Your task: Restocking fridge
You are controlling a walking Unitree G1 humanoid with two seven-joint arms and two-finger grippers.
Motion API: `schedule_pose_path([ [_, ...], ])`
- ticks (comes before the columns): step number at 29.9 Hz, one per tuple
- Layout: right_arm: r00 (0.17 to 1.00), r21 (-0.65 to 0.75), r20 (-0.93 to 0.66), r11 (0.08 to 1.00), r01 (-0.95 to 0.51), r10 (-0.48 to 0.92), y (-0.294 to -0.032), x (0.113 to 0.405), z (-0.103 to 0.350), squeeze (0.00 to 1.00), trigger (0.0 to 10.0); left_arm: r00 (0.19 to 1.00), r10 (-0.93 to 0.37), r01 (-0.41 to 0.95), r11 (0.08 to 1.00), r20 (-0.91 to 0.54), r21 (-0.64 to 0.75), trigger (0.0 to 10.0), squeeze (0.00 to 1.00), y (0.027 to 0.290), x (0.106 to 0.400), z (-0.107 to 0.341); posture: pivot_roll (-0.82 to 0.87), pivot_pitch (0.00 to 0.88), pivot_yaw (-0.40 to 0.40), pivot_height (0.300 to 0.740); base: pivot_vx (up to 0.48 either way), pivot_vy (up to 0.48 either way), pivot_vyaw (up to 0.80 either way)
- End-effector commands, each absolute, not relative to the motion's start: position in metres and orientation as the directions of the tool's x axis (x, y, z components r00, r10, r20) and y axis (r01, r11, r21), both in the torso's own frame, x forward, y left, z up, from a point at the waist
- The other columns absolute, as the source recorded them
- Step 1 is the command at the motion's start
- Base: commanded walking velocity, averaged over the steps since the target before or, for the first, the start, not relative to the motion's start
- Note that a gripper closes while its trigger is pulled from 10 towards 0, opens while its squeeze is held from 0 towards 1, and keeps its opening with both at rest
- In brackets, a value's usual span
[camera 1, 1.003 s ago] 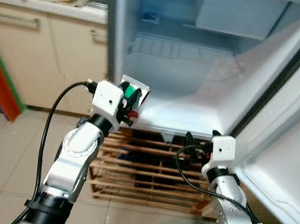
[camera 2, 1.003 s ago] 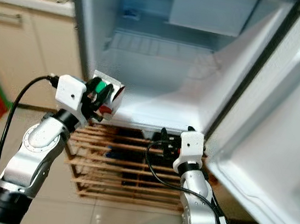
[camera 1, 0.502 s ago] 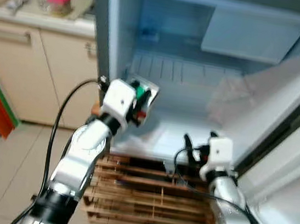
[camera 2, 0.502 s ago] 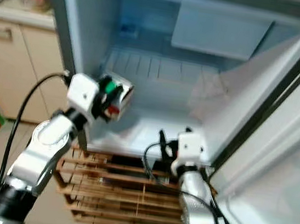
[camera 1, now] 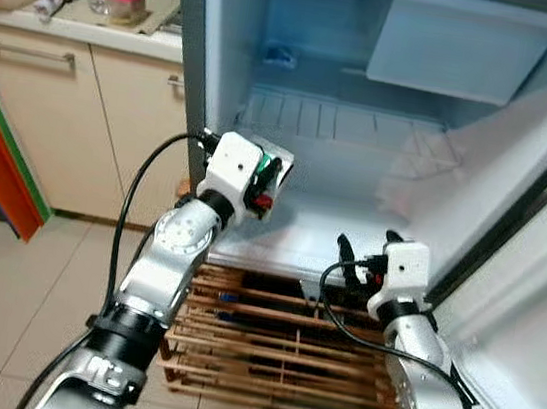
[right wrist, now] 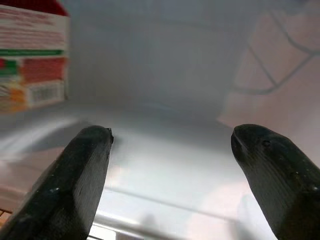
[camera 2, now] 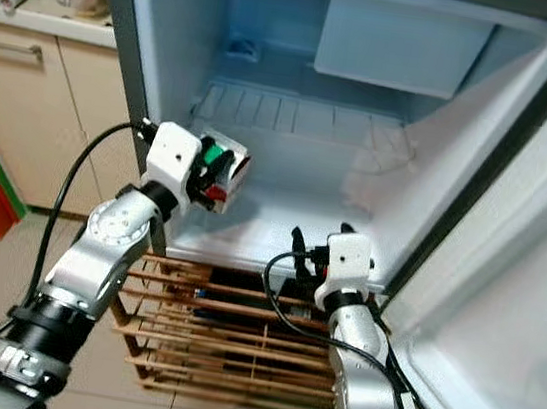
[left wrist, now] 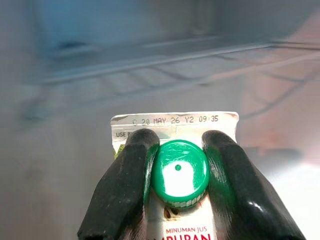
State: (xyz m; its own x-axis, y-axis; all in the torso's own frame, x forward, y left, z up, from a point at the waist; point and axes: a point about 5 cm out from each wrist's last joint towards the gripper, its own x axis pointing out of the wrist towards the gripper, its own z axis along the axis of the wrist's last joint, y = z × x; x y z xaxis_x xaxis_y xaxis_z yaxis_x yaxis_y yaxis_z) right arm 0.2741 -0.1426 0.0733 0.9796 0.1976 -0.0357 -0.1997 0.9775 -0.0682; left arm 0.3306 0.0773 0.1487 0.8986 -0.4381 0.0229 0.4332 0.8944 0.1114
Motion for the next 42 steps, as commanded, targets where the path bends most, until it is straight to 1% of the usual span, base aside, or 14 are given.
schedule_pose_path([
  [1, 0.981, -0.059, -0.039, 0.980, -0.192, 0.189, -0.146, 0.273, 0.074, 0.00, 10.0, 0.896, -0.443, 0.442, 0.896, 0.023, 0.046, 0.0, 0.00, 0.068, 0.332, 0.154, -0.05, 0.043, -0.028, 0.740, 0.000, 0.000, 0.00],
  [3, 0.980, -0.058, -0.046, 0.979, -0.195, 0.193, -0.144, 0.270, 0.074, 0.00, 10.0, 0.887, -0.461, 0.461, 0.887, 0.009, -0.031, 0.0, 0.00, 0.054, 0.330, 0.150, -0.06, 0.042, -0.028, 0.740, 0.000, 0.000, 0.00],
  [4, 0.980, -0.057, -0.048, 0.979, -0.197, 0.194, -0.144, 0.269, 0.074, 0.00, 10.0, 0.886, -0.463, 0.463, 0.886, 0.004, -0.030, 0.0, 0.00, 0.050, 0.329, 0.148, -0.06, 0.041, -0.026, 0.740, 0.000, 0.000, 0.00],
  [9, 0.978, -0.057, -0.054, 0.978, -0.203, 0.200, -0.142, 0.266, 0.073, 0.00, 10.0, 0.911, -0.413, 0.411, 0.908, 0.012, 0.084, 0.0, 0.00, 0.049, 0.337, 0.151, -0.06, 0.058, -0.021, 0.740, 0.000, 0.000, 0.00],
  [13, 0.977, -0.056, -0.055, 0.977, -0.208, 0.205, -0.140, 0.262, 0.073, 0.00, 10.0, 0.922, -0.388, 0.381, 0.913, 0.022, 0.146, 0.0, 0.00, 0.051, 0.346, 0.156, -0.06, 0.077, -0.017, 0.740, 0.000, 0.000, 0.00],
  [19, 0.978, -0.045, -0.062, 0.978, -0.202, 0.199, -0.139, 0.256, 0.072, 0.00, 10.0, 0.940, -0.339, 0.327, 0.925, 0.036, 0.192, 0.0, 0.00, 0.055, 0.361, 0.164, -0.07, 0.088, -0.006, 0.740, 0.000, 0.000, 0.00],
  [21, 0.979, -0.040, -0.066, 0.980, -0.197, 0.194, -0.138, 0.253, 0.071, 0.00, 10.0, 0.954, -0.299, 0.286, 0.937, 0.035, 0.202, 0.0, 0.00, 0.058, 0.365, 0.165, -0.08, 0.102, 0.001, 0.740, 0.000, 0.000, 0.00],
  [23, 0.979, -0.036, -0.073, 0.980, -0.195, 0.192, -0.138, 0.250, 0.070, 0.00, 10.0, 0.971, -0.238, 0.229, 0.953, 0.021, 0.196, 0.0, 0.00, 0.061, 0.369, 0.163, -0.08, 0.109, 0.001, 0.740, 0.000, 0.000, 0.00],
  [29, 0.978, -0.034, -0.082, 0.980, -0.196, 0.193, -0.138, 0.246, 0.070, 0.00, 10.0, 0.985, -0.171, 0.167, 0.971, 0.010, 0.171, 0.0, 0.00, 0.062, 0.373, 0.158, -0.09, 0.129, 0.001, 0.740, 0.000, 0.000, 0.00],
  [37, 0.977, -0.034, -0.092, 0.980, -0.198, 0.194, -0.138, 0.243, 0.070, 0.00, 10.0, 0.987, -0.159, 0.156, 0.974, 0.005, 0.167, 0.0, 0.00, 0.058, 0.375, 0.155, -0.11, 0.140, 0.005, 0.740, 0.000, 0.000, 0.00],
  [42, 0.977, -0.033, -0.101, 0.981, -0.193, 0.189, -0.139, 0.242, 0.069, 0.00, 10.0, 0.984, -0.176, 0.177, 0.978, -0.020, 0.115, 0.0, 0.00, 0.054, 0.373, 0.148, -0.11, 0.145, 0.013, 0.740, 0.000, 0.000, 0.00],
])
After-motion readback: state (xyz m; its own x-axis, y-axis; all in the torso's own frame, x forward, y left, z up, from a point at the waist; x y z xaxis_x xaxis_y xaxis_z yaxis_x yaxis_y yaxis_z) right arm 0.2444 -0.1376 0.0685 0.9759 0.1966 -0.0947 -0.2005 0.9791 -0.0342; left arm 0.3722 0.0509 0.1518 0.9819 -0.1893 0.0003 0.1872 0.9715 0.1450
